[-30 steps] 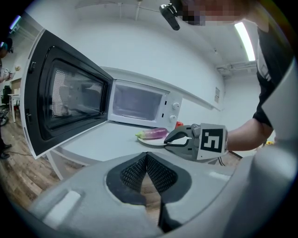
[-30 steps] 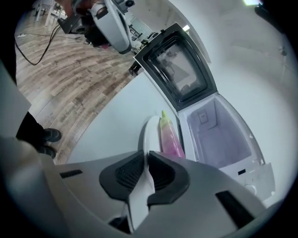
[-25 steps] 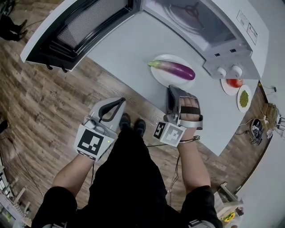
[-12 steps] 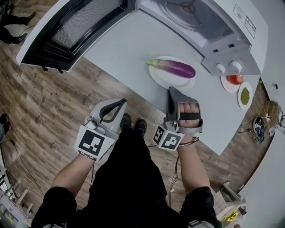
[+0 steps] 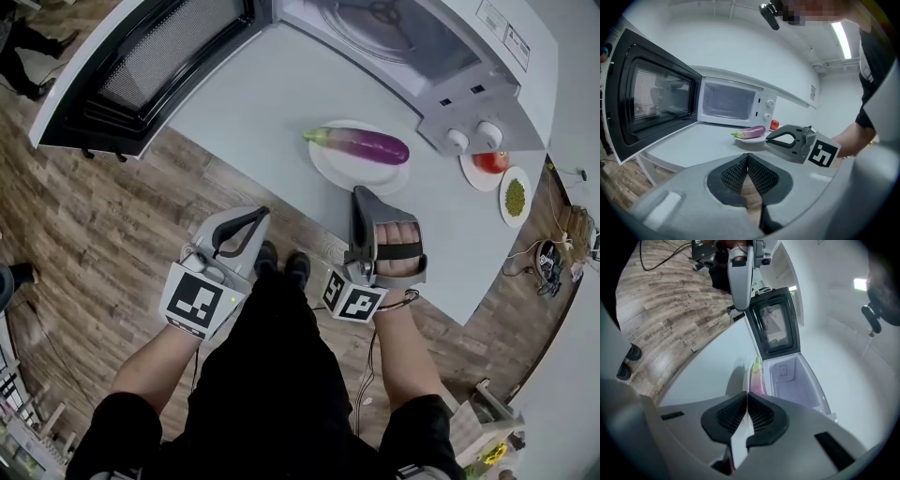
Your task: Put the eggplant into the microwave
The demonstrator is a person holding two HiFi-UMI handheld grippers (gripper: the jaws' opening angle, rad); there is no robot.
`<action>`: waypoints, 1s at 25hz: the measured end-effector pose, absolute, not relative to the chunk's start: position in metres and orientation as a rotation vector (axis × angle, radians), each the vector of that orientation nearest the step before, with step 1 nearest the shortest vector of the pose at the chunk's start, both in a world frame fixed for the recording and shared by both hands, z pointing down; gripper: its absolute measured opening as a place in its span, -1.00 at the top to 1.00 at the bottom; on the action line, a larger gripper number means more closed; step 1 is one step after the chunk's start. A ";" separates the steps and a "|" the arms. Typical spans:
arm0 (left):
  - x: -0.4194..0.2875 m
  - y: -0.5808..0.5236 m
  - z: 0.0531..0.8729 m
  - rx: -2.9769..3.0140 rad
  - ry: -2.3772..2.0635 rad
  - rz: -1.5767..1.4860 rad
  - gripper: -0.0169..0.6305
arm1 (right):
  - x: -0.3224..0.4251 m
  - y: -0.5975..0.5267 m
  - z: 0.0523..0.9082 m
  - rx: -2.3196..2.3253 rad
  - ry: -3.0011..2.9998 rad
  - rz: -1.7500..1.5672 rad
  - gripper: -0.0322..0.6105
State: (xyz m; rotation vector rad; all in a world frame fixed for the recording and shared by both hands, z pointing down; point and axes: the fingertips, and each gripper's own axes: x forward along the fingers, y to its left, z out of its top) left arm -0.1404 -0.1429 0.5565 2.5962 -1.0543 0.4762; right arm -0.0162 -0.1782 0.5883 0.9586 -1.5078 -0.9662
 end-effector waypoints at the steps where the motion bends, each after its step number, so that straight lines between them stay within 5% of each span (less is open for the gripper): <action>1: -0.139 -0.144 0.556 2.601 -1.052 0.476 0.92 | -0.016 -0.178 0.586 0.963 -1.508 -0.973 0.83; 25: -0.148 -0.170 0.455 2.734 -1.083 0.392 0.92 | -0.050 -0.201 0.462 1.053 -1.491 -1.136 0.83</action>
